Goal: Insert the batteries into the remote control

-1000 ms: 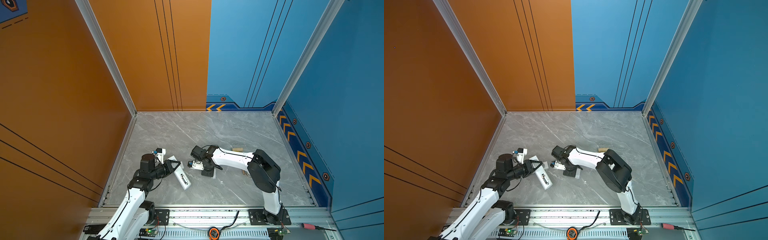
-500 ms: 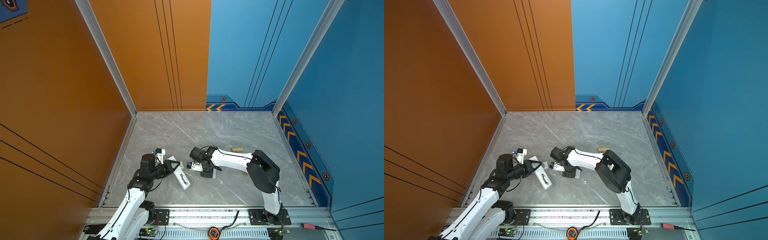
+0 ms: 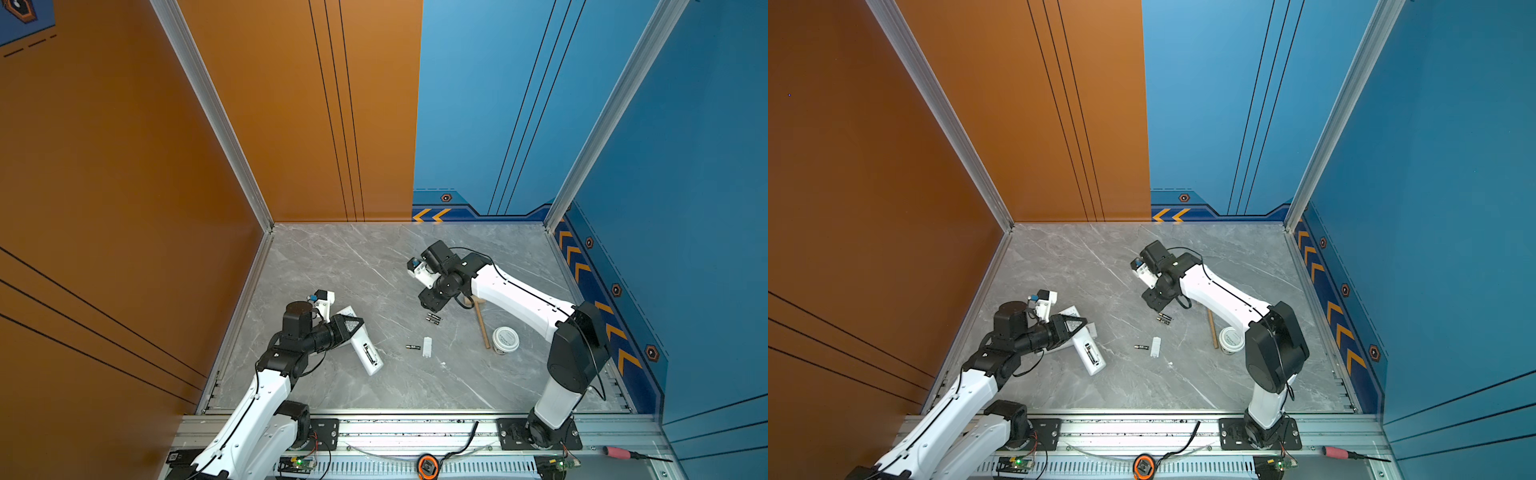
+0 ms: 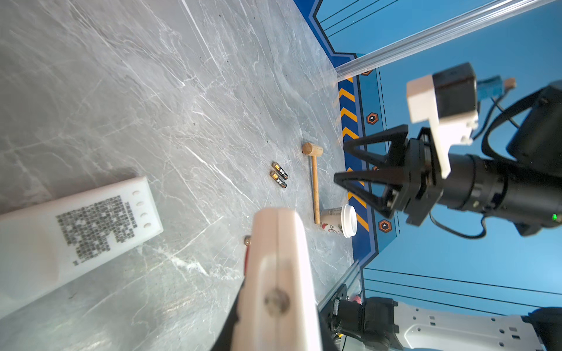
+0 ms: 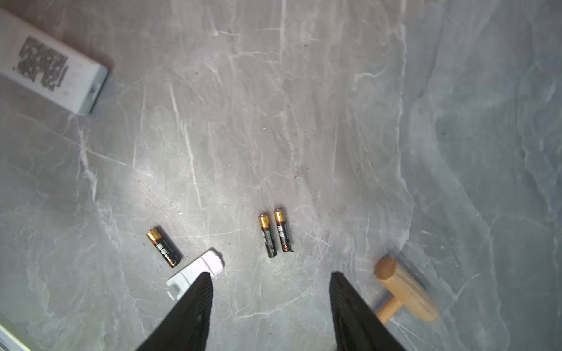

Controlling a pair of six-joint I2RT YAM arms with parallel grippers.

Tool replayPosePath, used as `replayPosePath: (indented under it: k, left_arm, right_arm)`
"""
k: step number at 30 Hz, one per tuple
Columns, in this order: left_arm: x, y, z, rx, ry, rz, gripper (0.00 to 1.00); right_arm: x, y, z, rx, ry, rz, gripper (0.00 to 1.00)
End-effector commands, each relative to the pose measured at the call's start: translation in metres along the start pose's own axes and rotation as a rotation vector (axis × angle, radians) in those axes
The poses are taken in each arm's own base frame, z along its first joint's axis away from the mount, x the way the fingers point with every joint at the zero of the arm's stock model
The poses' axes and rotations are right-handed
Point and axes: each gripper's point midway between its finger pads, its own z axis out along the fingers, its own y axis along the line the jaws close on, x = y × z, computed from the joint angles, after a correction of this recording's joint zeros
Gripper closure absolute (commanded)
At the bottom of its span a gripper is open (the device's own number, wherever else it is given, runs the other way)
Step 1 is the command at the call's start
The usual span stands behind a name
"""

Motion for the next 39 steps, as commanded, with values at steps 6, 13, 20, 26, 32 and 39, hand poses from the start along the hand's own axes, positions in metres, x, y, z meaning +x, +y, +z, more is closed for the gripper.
replayPosePath:
  k: [6,13,20,26,32,39]
  left_arm:
    - [-0.003,-0.008,0.005,0.005,-0.014,0.023,1.0]
    - [-0.006,-0.003,0.006,-0.019,-0.03,0.022,1.0]
    - [-0.009,-0.001,0.01,-0.032,-0.038,0.035,1.0]
    - [-0.006,0.0,0.012,-0.018,-0.024,0.033,1.0]
    - [-0.005,0.0,0.01,-0.03,-0.022,0.036,1.0]
    - [-0.008,0.01,0.003,-0.115,-0.034,0.055,1.0]
  right_arm:
    - [0.038,0.0,0.03,-0.158,0.198,0.181,0.42]
    - [0.036,0.016,0.015,-0.17,0.257,0.47,0.43]
    - [0.044,0.046,-0.004,-0.193,0.255,0.613,0.43]
    - [0.05,0.019,0.023,-0.148,0.322,0.433,0.47]
    - [0.047,0.026,0.026,-0.173,0.361,0.437,0.49]
    - [0.029,0.088,0.003,-0.31,0.298,0.682,0.49]
